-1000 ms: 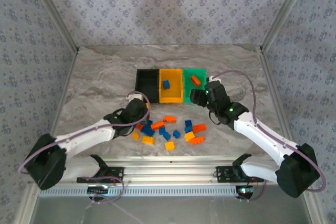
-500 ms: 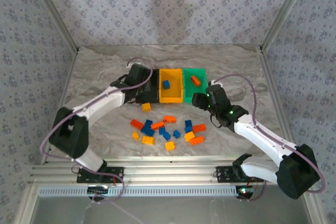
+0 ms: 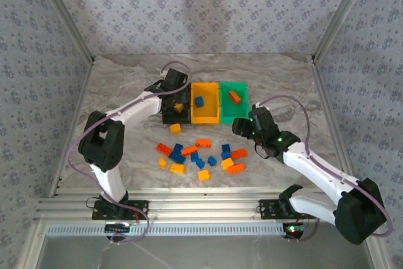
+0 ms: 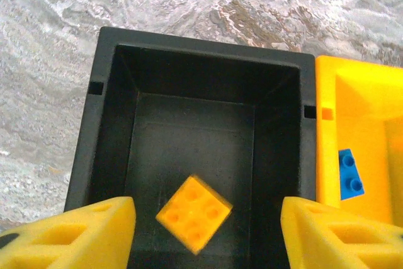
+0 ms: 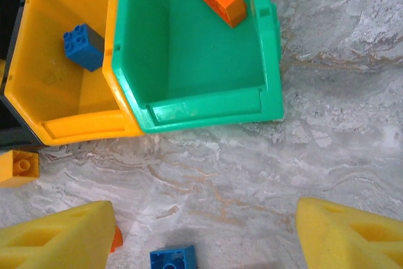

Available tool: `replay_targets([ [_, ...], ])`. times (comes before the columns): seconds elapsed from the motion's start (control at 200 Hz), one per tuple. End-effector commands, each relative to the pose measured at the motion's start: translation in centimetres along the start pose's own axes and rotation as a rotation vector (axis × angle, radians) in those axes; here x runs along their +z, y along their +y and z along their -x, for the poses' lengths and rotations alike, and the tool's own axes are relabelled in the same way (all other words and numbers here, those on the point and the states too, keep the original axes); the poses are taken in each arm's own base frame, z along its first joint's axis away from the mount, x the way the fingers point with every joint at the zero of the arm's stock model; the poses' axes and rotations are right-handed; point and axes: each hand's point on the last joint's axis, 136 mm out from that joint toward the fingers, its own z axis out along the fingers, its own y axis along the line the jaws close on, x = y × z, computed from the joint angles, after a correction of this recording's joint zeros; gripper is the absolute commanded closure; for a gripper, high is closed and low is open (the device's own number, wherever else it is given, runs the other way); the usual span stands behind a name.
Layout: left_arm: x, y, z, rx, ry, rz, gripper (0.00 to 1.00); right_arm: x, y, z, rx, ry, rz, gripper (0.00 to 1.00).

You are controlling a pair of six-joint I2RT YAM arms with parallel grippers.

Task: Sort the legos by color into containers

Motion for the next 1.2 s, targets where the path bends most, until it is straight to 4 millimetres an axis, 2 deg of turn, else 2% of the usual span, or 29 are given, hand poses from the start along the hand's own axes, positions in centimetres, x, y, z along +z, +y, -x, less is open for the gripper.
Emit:
replay_targets([
  [0.0,-4.4,-1.6,2.4,-0.020,-0.077,-0.090,0.27,-0.2,-0.3,-1.0,0.019,0.034,0.005,0.22],
  [0.13,-8.7,-3.2,2.3,-0.020,-0.119,-0.203,0.16,0.2,0.5,-2.3,-0.017,0.081,0.038,0.22],
  [0.155,-9.5,-3.5,1.9,-0.019,-0.122,-0.226,0.05,0.4,0.8,-2.7,-0.027,0.095,0.046,0.22],
  [0.17,-10.0,-3.7,1.7,-0.018,-0.125,-0.242,0.01,0.5,1.0,-2.9,-0.033,0.103,0.050,0.22],
  [0.27,-12.5,-4.0,-0.3,-0.006,-0.124,-0.308,0.01,1.6,1.9,-4.6,-0.068,0.168,0.057,0.21],
  [0.415,-14.1,-2.6,-4.4,-0.037,-0.093,-0.360,0.00,3.2,3.0,-7.0,-0.159,0.237,0.051,0.23],
  [0.54,-14.7,-0.5,-8.0,-0.055,-0.067,-0.370,0.00,3.6,2.7,-7.7,-0.192,0.232,-0.010,0.23],
  [0.749,-15.0,3.5,-11.4,-0.091,-0.059,-0.321,0.00,4.2,2.9,-8.6,-0.215,0.237,-0.035,0.24],
  [0.844,-14.8,4.8,-12.3,-0.102,-0.060,-0.292,0.00,4.9,3.5,-8.9,-0.228,0.249,-0.042,0.27],
  [1.014,-14.5,5.9,-13.0,-0.110,-0.061,-0.254,0.00,6.4,4.1,-9.4,-0.287,0.279,-0.067,0.30],
  [1.194,-14.4,6.5,-13.1,-0.104,-0.068,-0.226,0.00,7.4,3.3,-10.6,-0.303,0.326,-0.132,0.39],
])
